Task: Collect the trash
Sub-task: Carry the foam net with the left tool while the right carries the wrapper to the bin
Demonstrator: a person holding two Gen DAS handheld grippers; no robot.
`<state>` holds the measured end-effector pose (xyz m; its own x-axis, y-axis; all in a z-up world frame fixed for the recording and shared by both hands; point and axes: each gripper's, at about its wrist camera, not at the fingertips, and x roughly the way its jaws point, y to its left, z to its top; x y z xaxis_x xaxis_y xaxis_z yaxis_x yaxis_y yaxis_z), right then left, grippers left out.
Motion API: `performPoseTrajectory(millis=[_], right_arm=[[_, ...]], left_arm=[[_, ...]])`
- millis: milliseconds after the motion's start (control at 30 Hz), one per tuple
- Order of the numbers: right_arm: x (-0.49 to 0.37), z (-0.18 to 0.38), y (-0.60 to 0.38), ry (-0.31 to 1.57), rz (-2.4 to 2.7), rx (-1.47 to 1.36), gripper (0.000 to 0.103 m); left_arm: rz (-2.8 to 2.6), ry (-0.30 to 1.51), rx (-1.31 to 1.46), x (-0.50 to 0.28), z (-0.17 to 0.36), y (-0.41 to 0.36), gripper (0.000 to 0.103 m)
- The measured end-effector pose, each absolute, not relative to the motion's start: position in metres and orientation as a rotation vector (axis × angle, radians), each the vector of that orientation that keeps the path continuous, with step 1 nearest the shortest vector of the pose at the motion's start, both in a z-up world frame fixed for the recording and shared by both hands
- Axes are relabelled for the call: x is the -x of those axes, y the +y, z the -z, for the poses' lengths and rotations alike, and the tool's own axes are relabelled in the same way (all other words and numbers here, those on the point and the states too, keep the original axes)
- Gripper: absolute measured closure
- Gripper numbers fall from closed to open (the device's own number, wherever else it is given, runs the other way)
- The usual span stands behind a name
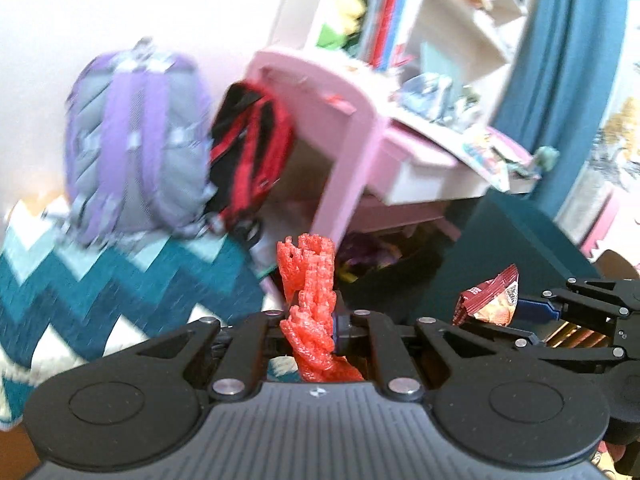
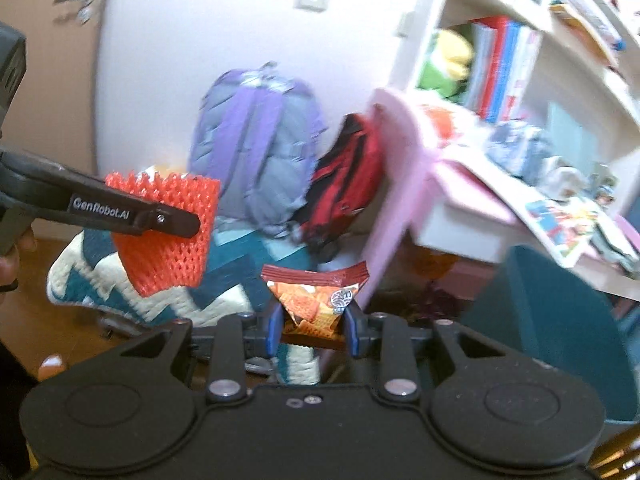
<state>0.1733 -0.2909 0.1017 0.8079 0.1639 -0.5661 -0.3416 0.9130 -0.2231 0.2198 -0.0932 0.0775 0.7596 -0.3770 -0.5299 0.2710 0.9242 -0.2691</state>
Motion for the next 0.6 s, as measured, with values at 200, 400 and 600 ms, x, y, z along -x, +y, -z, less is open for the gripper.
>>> performPoseTrajectory(millis=[200,400,600], right_arm=[[-0.172,-0.143,-0.347,0.523,-0.151,0.286,0.074],[-0.174,-0.172,-0.409,0.503,-0.016,0.226,0.074],[-0.182,-0.176,-0.46,0.531,0.081,0.193,0.074]], left_arm=[[0.447,0.55,0.1,-0.23,-0.118,-0.146,0.092],[0.545,0.501,0.045,-0.241,-0.152,-0.205,0.092],[0.634,0.487,0.018,-0.25,-0.171,-0.263,0.092]])
